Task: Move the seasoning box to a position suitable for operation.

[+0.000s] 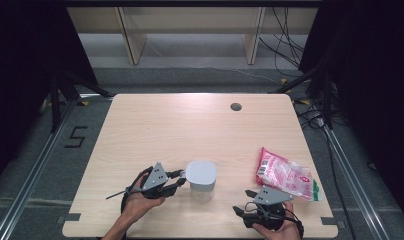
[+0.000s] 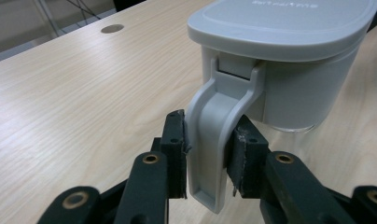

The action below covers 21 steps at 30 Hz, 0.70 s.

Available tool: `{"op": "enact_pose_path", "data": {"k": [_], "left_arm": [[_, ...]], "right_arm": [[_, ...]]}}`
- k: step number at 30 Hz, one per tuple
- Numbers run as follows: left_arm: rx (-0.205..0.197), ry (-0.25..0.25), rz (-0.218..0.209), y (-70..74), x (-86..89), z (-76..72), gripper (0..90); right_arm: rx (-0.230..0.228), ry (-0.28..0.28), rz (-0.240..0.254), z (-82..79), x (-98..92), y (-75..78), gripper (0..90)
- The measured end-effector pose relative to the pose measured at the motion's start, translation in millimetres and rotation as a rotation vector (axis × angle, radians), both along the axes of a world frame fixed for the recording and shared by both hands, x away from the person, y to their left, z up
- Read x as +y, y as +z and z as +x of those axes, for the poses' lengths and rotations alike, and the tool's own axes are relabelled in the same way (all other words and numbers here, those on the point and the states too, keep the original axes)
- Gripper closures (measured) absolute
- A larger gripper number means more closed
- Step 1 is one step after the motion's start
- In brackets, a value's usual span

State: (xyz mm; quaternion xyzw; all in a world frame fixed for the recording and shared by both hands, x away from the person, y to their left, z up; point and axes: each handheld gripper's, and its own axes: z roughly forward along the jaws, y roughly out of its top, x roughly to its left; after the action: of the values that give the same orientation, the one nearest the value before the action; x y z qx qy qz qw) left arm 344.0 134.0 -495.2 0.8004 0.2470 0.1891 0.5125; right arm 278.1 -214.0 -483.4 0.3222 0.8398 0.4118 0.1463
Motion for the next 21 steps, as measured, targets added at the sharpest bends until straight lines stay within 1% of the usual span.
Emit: {"op": "enact_pose_path", "data": {"k": [2,3,4,5,6,7,8,9,11,12,13,14,15,16,18,20,21], "left_arm": [[-0.006,0.015,-0.006,-0.1,3.0,2.6,69.7],[0.002,0.026,-0.007,-0.1,5.0,4.1,69.8],[0.0,0.049,-0.009,0.0,6.7,5.7,69.9],[0.0,0.049,-0.009,0.0,6.7,5.7,70.0],[0.001,0.065,-0.009,0.3,8.4,8.9,70.0],[0.001,0.065,-0.009,0.3,8.4,8.9,70.1],[0.002,0.086,-0.006,1.3,9.2,10.7,70.2],[0.002,0.086,-0.006,1.3,9.2,10.7,70.2],[0.007,0.106,-0.023,2.6,8.5,15.4,70.3],[0.0,0.111,-0.019,3.9,7.5,17.4,70.4],[0.008,0.11,-0.026,4.8,5.7,19.4,70.5],[0.008,0.11,-0.026,4.8,5.7,19.4,70.7],[-0.001,0.122,-0.033,6.7,1.8,22.5,70.9],[-0.004,0.117,-0.027,8.3,0.6,23.3,71.0],[-0.013,0.121,-0.031,8.5,-1.1,22.6,71.0],[-0.013,0.121,-0.023,8.9,-0.9,21.3,70.9],[-0.016,0.121,-0.019,8.1,0.0,19.7,70.9]], "right_arm": [[-0.006,0.005,-0.003,0.5,-0.2,-0.1,32.7],[-0.018,0.003,-0.008,0.8,-0.6,0.1,32.7],[-0.015,0.005,-0.008,0.8,-0.5,0.1,32.6],[-0.016,0.004,-0.009,0.8,-0.4,0.1,32.6],[-0.015,0.005,-0.008,0.9,-0.4,0.0,32.6],[-0.015,0.005,-0.008,0.9,-0.4,0.0,32.6],[-0.015,0.004,-0.008,0.9,-0.5,0.0,32.6],[-0.015,0.004,-0.008,0.9,-0.5,0.0,32.6],[-0.015,0.003,-0.009,0.9,-0.5,0.0,32.6],[-0.015,0.003,-0.008,1.0,-0.4,-0.1,32.6],[-0.017,0.005,-0.01,1.5,-0.3,-0.5,32.6],[-0.006,0.01,-0.007,1.5,0.2,-0.6,32.6],[-0.019,0.006,-0.009,1.4,-0.2,-0.2,32.6],[-0.017,0.006,-0.007,1.2,-0.1,-0.2,32.6],[-0.017,0.004,-0.009,1.2,-0.4,-0.3,32.6],[-0.016,0.0,-0.007,1.1,-0.6,-0.4,32.6],[-0.003,0.006,-0.003,1.1,-0.4,-0.4,32.6]]}}
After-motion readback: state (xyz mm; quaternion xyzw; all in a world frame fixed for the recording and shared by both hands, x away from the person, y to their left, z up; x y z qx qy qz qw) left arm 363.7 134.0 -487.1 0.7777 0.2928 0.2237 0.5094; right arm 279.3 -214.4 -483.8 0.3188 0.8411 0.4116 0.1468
